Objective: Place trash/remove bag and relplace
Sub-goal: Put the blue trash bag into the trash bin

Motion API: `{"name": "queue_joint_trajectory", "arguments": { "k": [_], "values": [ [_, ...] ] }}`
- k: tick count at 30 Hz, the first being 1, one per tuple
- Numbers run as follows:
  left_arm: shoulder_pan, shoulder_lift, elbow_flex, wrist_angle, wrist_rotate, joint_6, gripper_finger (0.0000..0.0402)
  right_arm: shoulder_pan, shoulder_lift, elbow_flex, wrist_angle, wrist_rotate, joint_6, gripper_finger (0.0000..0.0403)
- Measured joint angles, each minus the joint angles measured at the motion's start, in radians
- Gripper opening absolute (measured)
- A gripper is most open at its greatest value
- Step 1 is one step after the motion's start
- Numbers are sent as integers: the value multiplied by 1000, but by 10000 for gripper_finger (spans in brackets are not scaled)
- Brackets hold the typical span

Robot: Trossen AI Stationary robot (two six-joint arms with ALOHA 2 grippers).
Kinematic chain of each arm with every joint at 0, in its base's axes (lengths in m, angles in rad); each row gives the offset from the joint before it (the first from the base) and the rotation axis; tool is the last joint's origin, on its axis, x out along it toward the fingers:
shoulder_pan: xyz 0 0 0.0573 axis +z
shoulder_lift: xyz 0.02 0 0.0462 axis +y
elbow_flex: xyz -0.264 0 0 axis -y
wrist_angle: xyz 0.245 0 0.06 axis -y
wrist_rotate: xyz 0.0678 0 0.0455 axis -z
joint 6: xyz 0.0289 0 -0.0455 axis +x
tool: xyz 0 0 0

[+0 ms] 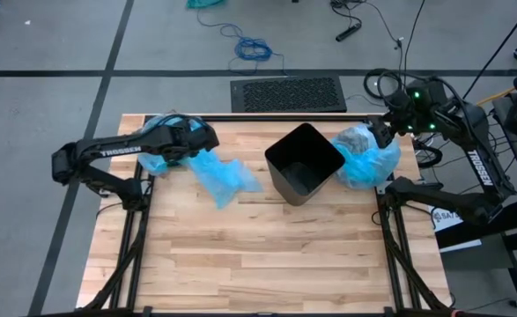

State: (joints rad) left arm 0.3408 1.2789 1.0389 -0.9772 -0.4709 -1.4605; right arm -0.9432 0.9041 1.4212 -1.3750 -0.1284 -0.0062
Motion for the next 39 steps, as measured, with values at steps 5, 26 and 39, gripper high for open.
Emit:
{"name": "queue_joint_trajectory", "arguments": {
  "k": [5,26,39],
  "values": [
    [0,66,0,27,3,-7,340,0,-1,0,-28,0,-11,231],
    [167,81,12,-55,-21,-176,345,0,-9,-1,-24,1,-36,231],
    [392,263,-36,123,195,-42,345,0,-7,-1,-21,2,-8,231]
  ]
}}
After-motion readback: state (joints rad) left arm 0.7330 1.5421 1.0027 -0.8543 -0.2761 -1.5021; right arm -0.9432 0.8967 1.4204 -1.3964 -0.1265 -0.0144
